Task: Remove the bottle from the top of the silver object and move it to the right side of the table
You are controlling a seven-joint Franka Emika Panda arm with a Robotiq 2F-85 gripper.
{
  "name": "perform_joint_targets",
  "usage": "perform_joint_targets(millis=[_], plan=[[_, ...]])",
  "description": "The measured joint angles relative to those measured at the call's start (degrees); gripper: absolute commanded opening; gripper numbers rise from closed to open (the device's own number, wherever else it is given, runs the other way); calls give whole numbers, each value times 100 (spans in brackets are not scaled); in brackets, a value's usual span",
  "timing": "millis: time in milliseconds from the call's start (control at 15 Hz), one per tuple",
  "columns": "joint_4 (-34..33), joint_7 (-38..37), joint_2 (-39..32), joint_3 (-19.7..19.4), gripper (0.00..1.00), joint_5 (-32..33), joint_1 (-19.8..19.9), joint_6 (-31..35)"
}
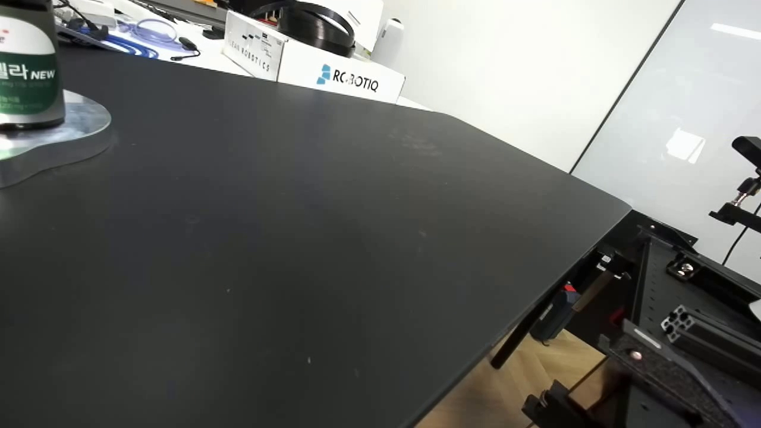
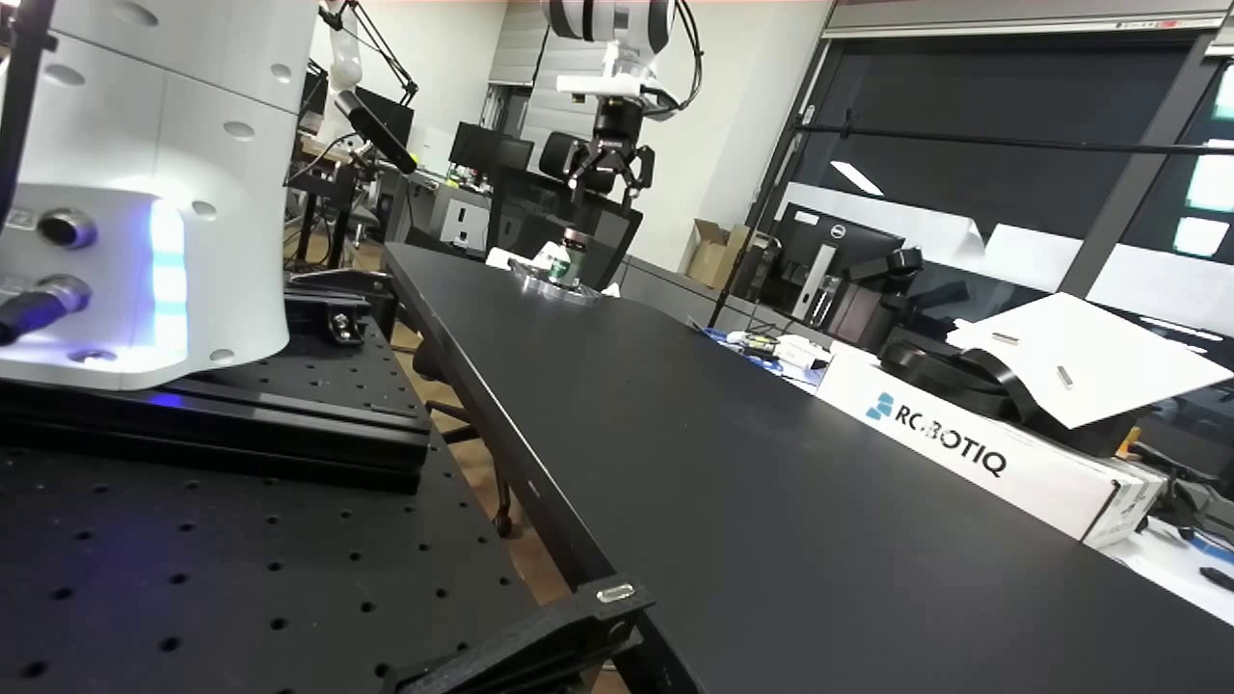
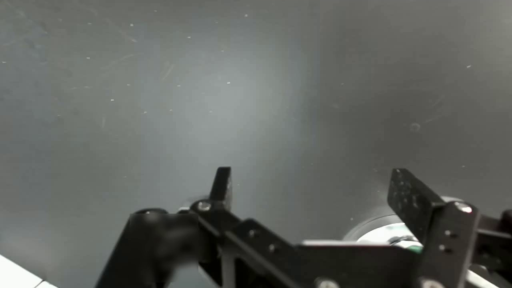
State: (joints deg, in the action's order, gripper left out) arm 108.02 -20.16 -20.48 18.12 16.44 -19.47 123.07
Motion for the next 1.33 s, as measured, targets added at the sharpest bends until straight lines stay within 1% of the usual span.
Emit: perform_joint_targets(millis=[133, 267, 800, 1000, 1133, 1333], plan=[[-394, 195, -299, -46, 100, -226, -134, -292], [-658, 289, -478, -83, 100, -309, -195, -468], [-750, 334, -528, -99, 100, -319, -200, -517], [-761, 340, -539, -220, 100, -321, -290, -500], [-867, 338, -610, -332, 100, -366, -330, -502], [-1223, 359, -862, -436, 100, -435, -342, -570]])
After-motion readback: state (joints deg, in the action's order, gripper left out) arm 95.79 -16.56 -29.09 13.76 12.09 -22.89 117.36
